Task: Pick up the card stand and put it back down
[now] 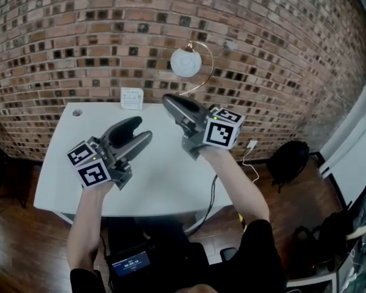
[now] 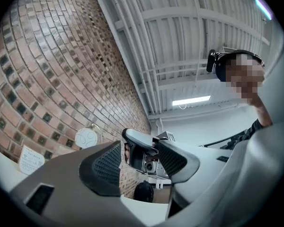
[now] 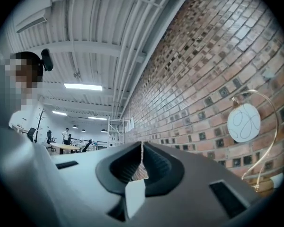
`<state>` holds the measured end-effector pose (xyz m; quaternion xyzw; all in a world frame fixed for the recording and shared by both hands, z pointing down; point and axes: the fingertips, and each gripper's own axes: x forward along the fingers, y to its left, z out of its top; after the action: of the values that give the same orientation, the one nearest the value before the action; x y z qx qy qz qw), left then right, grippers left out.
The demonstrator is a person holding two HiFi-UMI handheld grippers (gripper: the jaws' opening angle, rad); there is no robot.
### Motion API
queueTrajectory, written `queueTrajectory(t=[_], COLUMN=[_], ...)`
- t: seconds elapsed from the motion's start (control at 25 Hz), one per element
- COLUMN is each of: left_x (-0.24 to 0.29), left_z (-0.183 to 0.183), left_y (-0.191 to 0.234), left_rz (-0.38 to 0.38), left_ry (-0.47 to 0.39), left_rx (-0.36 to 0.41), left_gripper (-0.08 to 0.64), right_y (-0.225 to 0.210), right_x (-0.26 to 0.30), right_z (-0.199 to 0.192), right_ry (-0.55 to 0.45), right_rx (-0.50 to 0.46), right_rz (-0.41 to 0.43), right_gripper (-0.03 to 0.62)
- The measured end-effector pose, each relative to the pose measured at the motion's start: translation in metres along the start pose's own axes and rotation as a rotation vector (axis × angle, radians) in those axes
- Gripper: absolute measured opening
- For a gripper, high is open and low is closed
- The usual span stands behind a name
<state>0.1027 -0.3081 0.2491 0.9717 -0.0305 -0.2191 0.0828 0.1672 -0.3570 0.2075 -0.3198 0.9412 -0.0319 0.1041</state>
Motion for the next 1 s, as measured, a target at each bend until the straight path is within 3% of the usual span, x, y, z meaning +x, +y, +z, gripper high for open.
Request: queueTrajectory(t=[0.44,1.0], left_x=[0.010,0.017], left_z=[0.013,0.013], left_y=[-0.073,-0.136], left_rz=[-0.055,-0.095], left_ry=[0.019,0.041], left_rx=[0.070,0.095], left_gripper=[0.242,0.242], right_y=[0.074,0.138], right_x=[-0.035,-0.076], right_z=[0.014,0.021], right_ry=[-0.029,-0.079], right_rx=[-0.049,-0.077], right_rz=[0.053,0.102], right_gripper=[0.018,0.018])
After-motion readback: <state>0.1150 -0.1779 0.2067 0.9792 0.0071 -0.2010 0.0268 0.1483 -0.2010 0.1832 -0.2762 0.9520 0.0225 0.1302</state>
